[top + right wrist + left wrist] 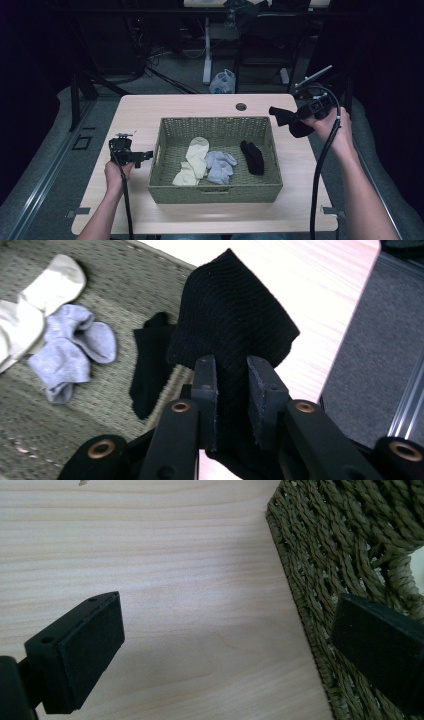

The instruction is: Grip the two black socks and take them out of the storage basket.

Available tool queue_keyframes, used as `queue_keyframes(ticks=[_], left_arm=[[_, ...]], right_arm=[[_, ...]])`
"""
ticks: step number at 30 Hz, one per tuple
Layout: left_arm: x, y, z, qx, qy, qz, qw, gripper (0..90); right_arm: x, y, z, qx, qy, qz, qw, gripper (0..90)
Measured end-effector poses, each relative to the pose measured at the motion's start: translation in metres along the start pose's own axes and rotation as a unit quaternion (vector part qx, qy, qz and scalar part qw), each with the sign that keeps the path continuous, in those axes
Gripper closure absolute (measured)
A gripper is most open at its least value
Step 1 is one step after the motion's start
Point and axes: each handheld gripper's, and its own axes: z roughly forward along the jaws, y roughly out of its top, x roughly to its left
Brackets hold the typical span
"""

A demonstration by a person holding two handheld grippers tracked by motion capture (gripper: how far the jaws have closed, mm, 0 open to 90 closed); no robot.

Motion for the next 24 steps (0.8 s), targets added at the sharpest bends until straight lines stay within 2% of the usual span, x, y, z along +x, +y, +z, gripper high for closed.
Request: queue_keyframes(ticks=[6, 10, 17, 24], left_arm=[[0.000, 0.000, 0.000, 0.000, 0.000, 0.000, 1.0000, 1.1], [0.000, 0.000, 0.000, 0.001, 0.000, 0.000, 1.0000, 1.1], [0.001, 0.000, 0.000, 0.003, 0.000, 0.001, 1.0000, 1.1], [0.001, 0.000, 0.000, 0.003, 0.001, 0.000, 1.0000, 1.1]], right_arm=[[-0.020, -0.015, 0.009, 0.003, -0.020, 0.028, 0.9994, 76.0], [-0.034, -0.027, 0.020, 0.011, -0.024, 0.048, 0.9985, 76.0], [-0.046, -0.045, 0.040, 0.022, -0.032, 0.067, 0.9970, 76.2], [-0.051, -0.059, 0.058, 0.029, -0.025, 0.075, 0.9965, 76.2]])
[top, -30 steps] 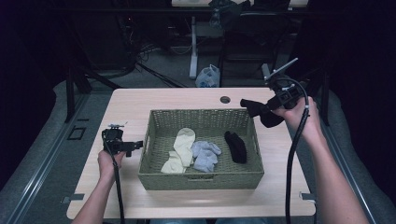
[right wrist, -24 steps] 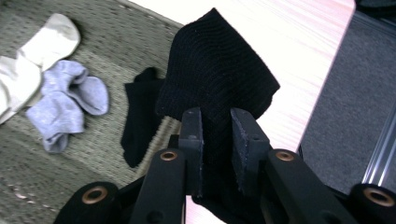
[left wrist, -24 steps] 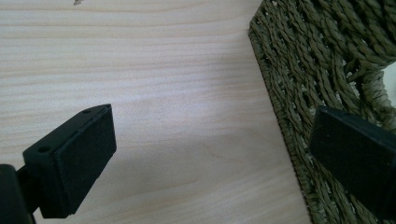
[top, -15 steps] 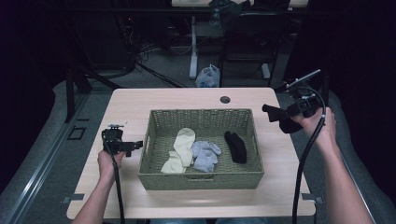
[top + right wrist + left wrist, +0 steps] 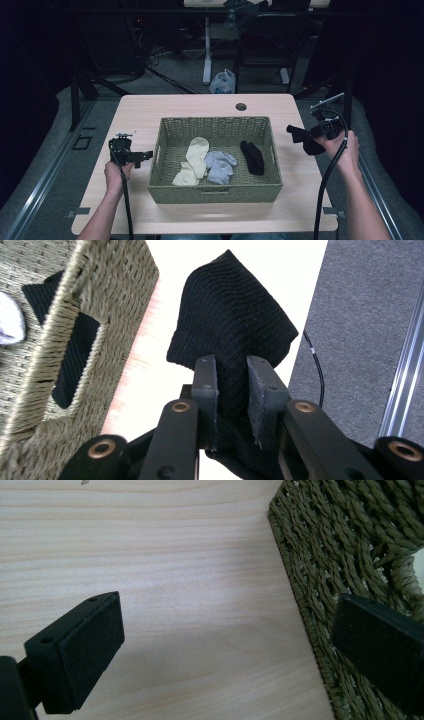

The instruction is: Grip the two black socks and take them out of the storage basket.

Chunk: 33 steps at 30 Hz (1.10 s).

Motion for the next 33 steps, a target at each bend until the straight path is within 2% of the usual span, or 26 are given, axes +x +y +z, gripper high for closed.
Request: queue_keyframes(ticks=[12, 15, 25, 33], left_arm=[[0.000, 0.000, 0.000, -0.002, 0.000, -0.001, 1.0000, 1.1], [0.000, 0.000, 0.000, -0.001, 0.001, -0.002, 1.0000, 1.1], [0.001, -0.001, 0.002, 0.002, 0.001, -0.002, 1.0000, 1.0], [0.000, -0.001, 0.002, 0.002, 0.001, 0.000, 1.0000, 1.0]], right_arm=[[0.000, -0.018, 0.024, -0.004, -0.001, 0.000, 1.0000, 76.2], [0.000, -0.021, 0.028, -0.004, 0.011, 0.000, 0.9999, 76.2], [0.002, -0.029, 0.040, -0.009, 0.022, -0.001, 0.9997, 76.1], [0.003, -0.030, 0.047, -0.006, 0.015, -0.001, 0.9999, 76.1]])
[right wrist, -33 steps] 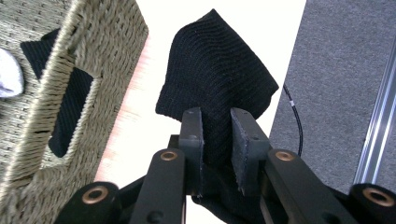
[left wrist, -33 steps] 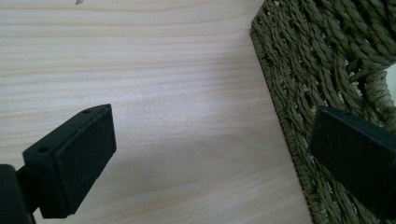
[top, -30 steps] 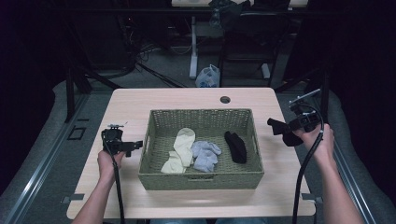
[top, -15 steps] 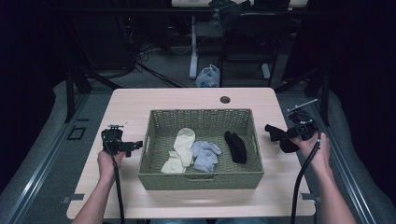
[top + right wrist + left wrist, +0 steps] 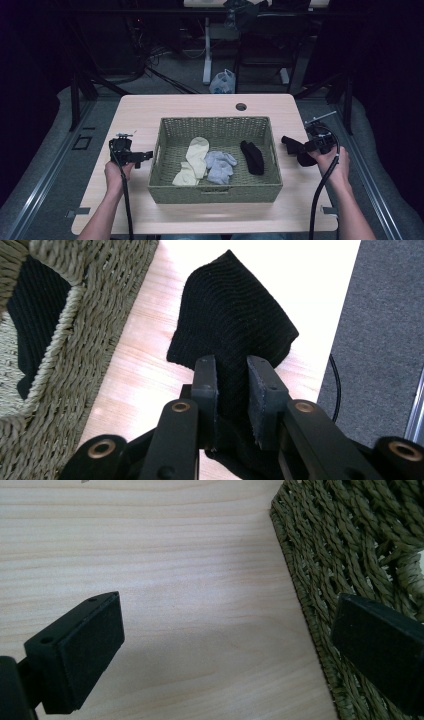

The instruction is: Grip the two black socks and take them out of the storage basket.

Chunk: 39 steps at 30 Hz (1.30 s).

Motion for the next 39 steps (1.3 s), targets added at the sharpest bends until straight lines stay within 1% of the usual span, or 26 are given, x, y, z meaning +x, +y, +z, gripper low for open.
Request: queue_keyframes(ticks=[7, 9, 10, 11, 13, 14, 17, 19, 20, 21, 23, 24, 25, 26, 27, 28, 29, 32, 33, 35, 39], left_arm=[[0.000, 0.000, 0.000, -0.001, -0.001, 0.001, 1.0000, 1.0], [0.000, 0.001, 0.000, 0.002, -0.003, 0.002, 1.0000, 1.0], [-0.001, 0.001, 0.000, 0.000, -0.002, 0.002, 1.0000, 1.0], [-0.001, 0.001, 0.000, 0.000, -0.001, 0.003, 1.0000, 1.0], [-0.001, 0.001, 0.000, 0.000, -0.001, 0.003, 1.0000, 1.0], [-0.001, 0.001, 0.000, 0.000, -0.001, 0.003, 1.0000, 1.0], [0.000, 0.001, -0.001, 0.003, -0.003, 0.002, 1.0000, 1.1], [0.000, 0.001, -0.001, 0.001, -0.003, 0.002, 1.0000, 1.0], [-0.001, 0.001, -0.001, 0.001, -0.003, 0.002, 1.0000, 1.0], [-0.001, 0.001, -0.001, 0.000, -0.004, 0.002, 1.0000, 1.0], [-0.001, 0.001, -0.001, -0.003, -0.002, 0.002, 1.0000, 1.0], [0.000, 0.001, -0.001, -0.003, -0.002, 0.002, 1.0000, 1.0], [0.000, 0.001, -0.001, -0.003, -0.002, 0.002, 1.0000, 1.0], [0.000, 0.001, -0.001, -0.005, -0.001, 0.001, 1.0000, 1.0], [0.000, 0.001, -0.001, -0.003, -0.002, 0.002, 1.0000, 1.0], [0.000, 0.001, -0.001, -0.003, -0.002, 0.001, 1.0000, 1.0], [0.000, 0.001, -0.001, -0.003, -0.002, 0.001, 1.0000, 1.0], [-0.001, 0.001, -0.001, -0.004, -0.002, 0.001, 1.0000, 1.0], [-0.001, 0.001, -0.001, -0.005, -0.001, 0.001, 1.0000, 1.0], [-0.001, 0.001, -0.002, -0.002, -0.002, 0.001, 1.0000, 1.0], [-0.001, 0.001, -0.001, -0.003, -0.002, 0.001, 1.0000, 1.0]], right_arm=[[0.001, 0.000, 0.008, 0.008, -0.001, 0.002, 1.0000, 75.9], [0.002, 0.000, 0.010, 0.006, -0.004, 0.006, 1.0000, 75.9], [0.002, 0.000, 0.012, 0.011, -0.003, 0.001, 0.9999, 75.9], [0.003, 0.000, 0.014, 0.001, -0.005, 0.009, 0.9999, 75.8], [0.002, 0.000, 0.015, 0.017, -0.005, 0.002, 0.9998, 75.7], [0.003, 0.000, 0.017, 0.016, -0.008, 0.004, 0.9998, 75.5], [0.003, -0.001, 0.022, 0.026, -0.007, 0.006, 0.9996, 74.6], [0.003, -0.001, 0.027, 0.038, -0.009, 0.005, 0.9992, 72.6], [0.004, -0.002, 0.029, 0.039, -0.012, 0.007, 0.9992, 71.5], [0.004, -0.002, 0.030, 0.043, -0.009, 0.004, 0.9990, 69.5], [0.004, -0.001, 0.031, 0.048, -0.012, 0.004, 0.9987, 62.7], [0.004, -0.001, 0.030, 0.046, -0.008, 0.005, 0.9989, 59.4], [0.005, -0.001, 0.028, 0.037, -0.009, 0.012, 0.9992, 55.1], [0.004, 0.000, 0.025, 0.041, -0.008, 0.007, 0.9991, 52.0], [0.004, 0.000, 0.021, 0.034, -0.009, 0.009, 0.9993, 48.9], [0.004, 0.001, 0.016, 0.025, -0.009, 0.014, 0.9996, 44.7], [0.004, 0.001, 0.012, 0.019, -0.008, 0.015, 0.9997, 42.4], [0.004, 0.003, -0.004, 0.005, 0.000, 0.012, 0.9999, 34.2], [0.005, 0.003, -0.008, -0.003, 0.000, 0.014, 0.9999, 32.5], [0.007, 0.004, -0.018, -0.006, 0.005, 0.011, 0.9999, 28.0], [0.014, 0.009, -0.036, -0.022, 0.014, -0.004, 0.9997, 23.8]])
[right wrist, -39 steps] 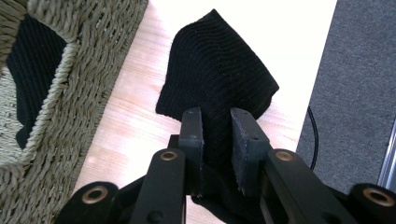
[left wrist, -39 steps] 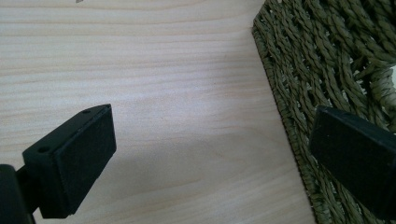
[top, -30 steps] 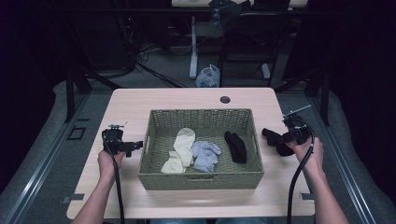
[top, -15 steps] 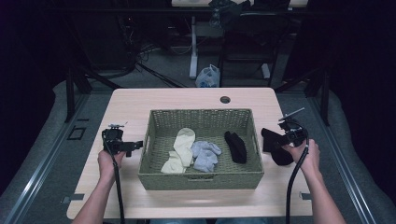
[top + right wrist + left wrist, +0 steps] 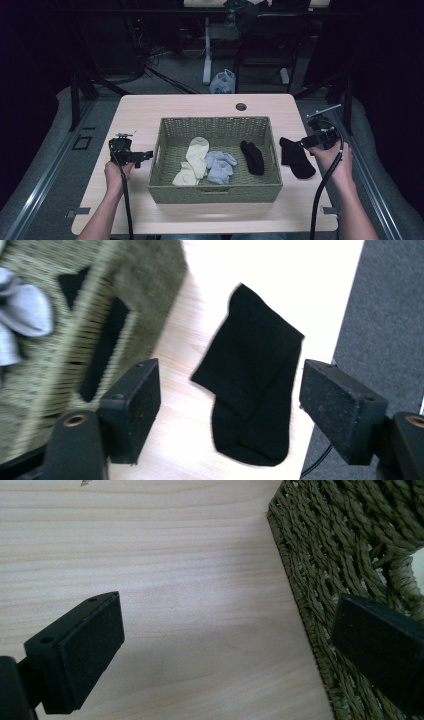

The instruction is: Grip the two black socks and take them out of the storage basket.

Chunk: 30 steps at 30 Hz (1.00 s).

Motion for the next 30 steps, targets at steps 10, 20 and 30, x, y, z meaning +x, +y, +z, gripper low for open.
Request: queue_keyframes(ticks=[10, 20, 30], left_arm=[[0.000, 0.000, 0.000, 0.000, 0.000, 0.000, 1.0000, 1.0], [0.000, 0.000, 0.000, -0.002, 0.000, -0.001, 1.0000, 1.0], [0.001, 0.000, -0.001, -0.001, -0.002, 0.001, 1.0000, 1.0]], right_arm=[[0.040, 0.027, -0.036, -0.024, 0.012, -0.049, 0.9984, 21.7], [0.083, 0.053, -0.042, -0.020, 0.023, -0.099, 0.9946, 20.0], [0.117, 0.070, -0.015, 0.011, 0.039, -0.129, 0.9909, 19.7]])
